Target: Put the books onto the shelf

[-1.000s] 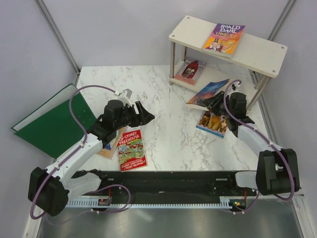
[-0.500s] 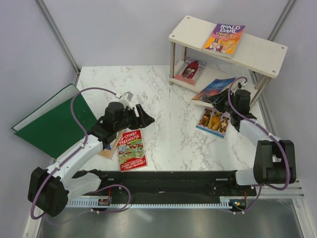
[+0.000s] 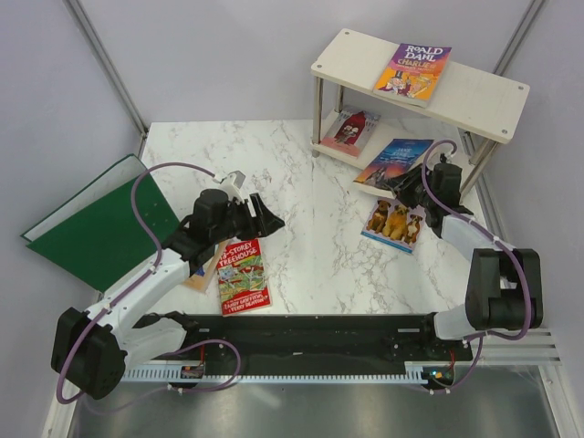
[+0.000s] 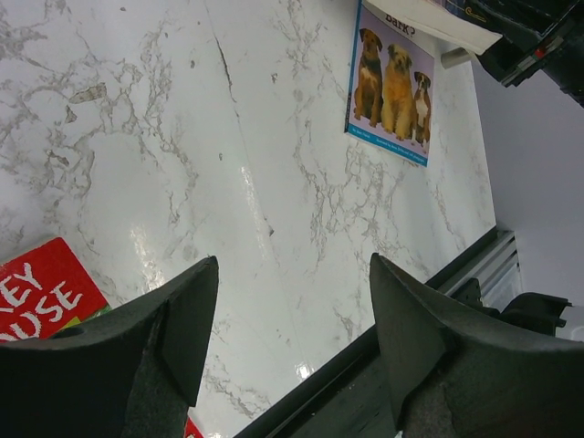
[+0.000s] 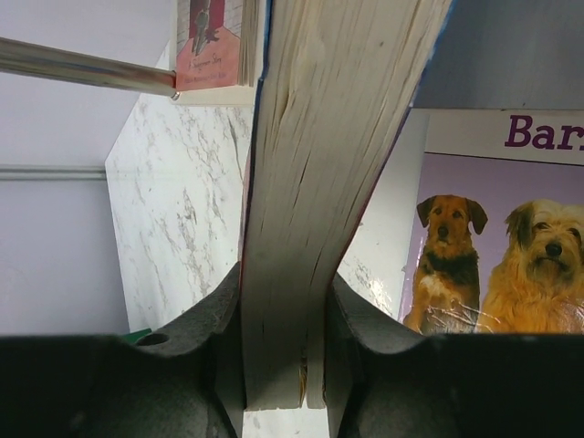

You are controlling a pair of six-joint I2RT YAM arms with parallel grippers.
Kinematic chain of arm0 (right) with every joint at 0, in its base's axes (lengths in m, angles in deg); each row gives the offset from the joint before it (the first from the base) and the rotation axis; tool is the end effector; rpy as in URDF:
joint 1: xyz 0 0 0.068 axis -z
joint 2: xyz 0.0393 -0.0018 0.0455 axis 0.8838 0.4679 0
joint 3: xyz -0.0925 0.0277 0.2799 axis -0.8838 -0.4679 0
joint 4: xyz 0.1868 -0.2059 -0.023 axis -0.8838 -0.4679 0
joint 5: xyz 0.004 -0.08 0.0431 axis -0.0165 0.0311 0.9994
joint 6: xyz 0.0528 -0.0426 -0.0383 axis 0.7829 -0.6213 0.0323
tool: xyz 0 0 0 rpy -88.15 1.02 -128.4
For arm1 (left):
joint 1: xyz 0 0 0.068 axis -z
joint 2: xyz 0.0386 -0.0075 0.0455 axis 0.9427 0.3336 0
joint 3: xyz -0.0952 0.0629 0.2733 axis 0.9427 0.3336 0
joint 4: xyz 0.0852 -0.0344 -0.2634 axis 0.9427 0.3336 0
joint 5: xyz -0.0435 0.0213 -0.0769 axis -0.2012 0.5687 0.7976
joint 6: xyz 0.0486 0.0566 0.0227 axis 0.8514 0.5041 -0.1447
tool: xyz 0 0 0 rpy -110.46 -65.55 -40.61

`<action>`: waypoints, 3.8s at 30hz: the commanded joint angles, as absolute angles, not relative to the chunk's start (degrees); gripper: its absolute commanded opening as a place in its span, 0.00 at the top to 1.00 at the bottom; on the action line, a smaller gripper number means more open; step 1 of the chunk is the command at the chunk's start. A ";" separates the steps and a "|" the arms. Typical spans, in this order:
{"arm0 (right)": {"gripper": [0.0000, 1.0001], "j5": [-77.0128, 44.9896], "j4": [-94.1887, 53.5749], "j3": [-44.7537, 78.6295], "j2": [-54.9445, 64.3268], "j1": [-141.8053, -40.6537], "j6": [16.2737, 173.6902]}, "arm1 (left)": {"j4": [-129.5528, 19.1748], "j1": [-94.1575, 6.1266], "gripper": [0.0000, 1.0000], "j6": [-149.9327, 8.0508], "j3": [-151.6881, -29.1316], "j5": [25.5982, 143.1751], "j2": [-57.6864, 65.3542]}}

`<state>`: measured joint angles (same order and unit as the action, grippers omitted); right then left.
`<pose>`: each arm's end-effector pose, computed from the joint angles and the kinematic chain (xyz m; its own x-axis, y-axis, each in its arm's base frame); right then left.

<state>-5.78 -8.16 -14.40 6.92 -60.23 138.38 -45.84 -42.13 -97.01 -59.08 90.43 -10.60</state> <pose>0.3514 0.0089 0.2168 -0.4802 0.7474 -0.4591 0.1998 0.6029 0.7724 0.2309 -0.1434 0.2672 -0.7196 -0.2839 -0.6337 0.2705 0.7259 -0.6324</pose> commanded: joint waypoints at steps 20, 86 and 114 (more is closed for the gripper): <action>0.37 -15.74 -7.85 -13.44 11.33 -59.03 135.10 | -47.28 -41.86 0.28 -97.59 -56.04 92.12 -13.91; 1.00 -10.03 -27.70 -5.63 0.24 -64.99 114.81 | -52.03 -40.10 0.32 -99.62 -52.43 94.85 -10.31; 1.00 -30.94 -30.61 6.25 19.05 -71.68 111.19 | -52.03 -39.58 0.34 -100.05 -51.55 94.67 -10.49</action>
<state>-25.72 -33.45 3.04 17.17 -71.75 111.48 -50.21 -39.99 -98.96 -51.91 93.29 -10.21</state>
